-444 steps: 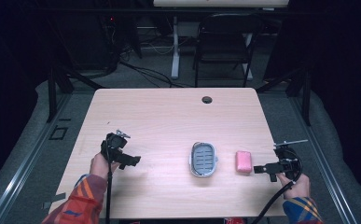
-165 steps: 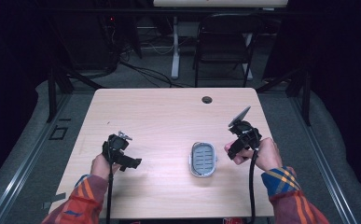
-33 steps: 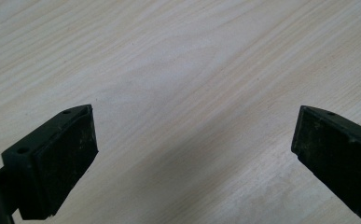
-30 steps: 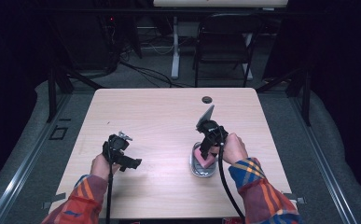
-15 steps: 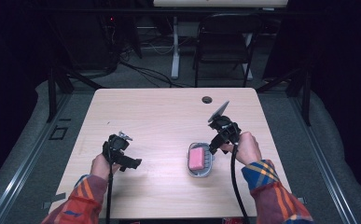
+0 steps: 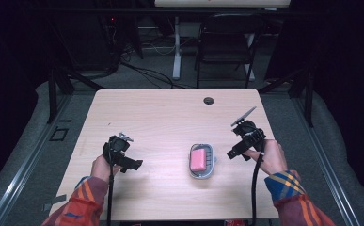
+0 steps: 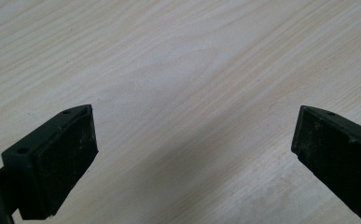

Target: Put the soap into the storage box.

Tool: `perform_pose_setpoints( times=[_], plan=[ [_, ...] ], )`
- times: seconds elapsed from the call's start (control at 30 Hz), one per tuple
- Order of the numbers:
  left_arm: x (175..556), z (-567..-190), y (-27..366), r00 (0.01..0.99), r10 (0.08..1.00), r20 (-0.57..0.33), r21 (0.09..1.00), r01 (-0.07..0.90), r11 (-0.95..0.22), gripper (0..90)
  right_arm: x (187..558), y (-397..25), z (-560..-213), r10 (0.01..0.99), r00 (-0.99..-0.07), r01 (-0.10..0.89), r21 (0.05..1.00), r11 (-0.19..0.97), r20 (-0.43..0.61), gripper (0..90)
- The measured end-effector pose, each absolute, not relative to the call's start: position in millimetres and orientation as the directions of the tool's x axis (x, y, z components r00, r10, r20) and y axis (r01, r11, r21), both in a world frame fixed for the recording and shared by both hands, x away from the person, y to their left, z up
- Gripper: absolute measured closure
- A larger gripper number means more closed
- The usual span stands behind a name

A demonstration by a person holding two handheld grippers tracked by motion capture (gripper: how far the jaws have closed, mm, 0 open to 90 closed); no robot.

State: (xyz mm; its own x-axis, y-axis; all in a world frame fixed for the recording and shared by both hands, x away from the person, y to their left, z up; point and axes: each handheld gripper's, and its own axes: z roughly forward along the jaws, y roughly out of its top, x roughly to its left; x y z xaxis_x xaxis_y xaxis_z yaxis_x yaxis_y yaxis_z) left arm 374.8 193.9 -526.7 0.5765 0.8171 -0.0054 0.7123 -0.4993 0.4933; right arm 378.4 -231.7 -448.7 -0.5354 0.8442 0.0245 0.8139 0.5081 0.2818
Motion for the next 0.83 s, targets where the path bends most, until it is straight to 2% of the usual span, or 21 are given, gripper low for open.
perform_pose_setpoints(
  times=[0.07, 0.17, 0.27, 0.57, 0.63, 0.83],
  plan=[
    [374.8, -526.7, 193.8, 0.576, 0.818, -0.005, 0.493, 0.713, -0.499, 0.1, 373.4, -238.9, -451.3, 0.845, -0.534, 0.813, 0.286, 0.507, 0.020, 12.9],
    [374.6, -526.6, 193.7, 0.576, 0.817, -0.006, 0.494, 0.712, -0.499, 0.1, 363.0, -253.7, -459.4, 0.848, -0.530, 0.811, 0.298, 0.503, 0.010, 4.3],
    [374.6, -526.6, 193.8, 0.576, 0.818, -0.006, 0.494, 0.712, -0.498, 0.1, 355.2, -263.1, -465.8, 0.851, -0.524, 0.813, 0.303, 0.498, 0.008, 0.7],
    [374.8, -527.0, 193.4, 0.575, 0.818, -0.006, 0.493, 0.713, -0.498, 0.1, 333.3, -286.7, -487.0, 0.875, -0.484, 0.815, 0.366, 0.450, 0.002, 0.0],
    [374.7, -526.8, 193.3, 0.579, 0.815, -0.007, 0.493, 0.711, -0.501, 0.1, 325.3, -291.3, -497.5, 0.868, -0.496, 0.803, 0.399, 0.443, 0.034, 0.0],
    [375.5, -527.4, 193.2, 0.577, 0.816, -0.003, 0.495, 0.710, -0.500, 0.1, 322.2, -291.6, -507.4, 0.832, -0.554, 0.762, 0.419, 0.494, 0.025, 0.0]
  ],
)
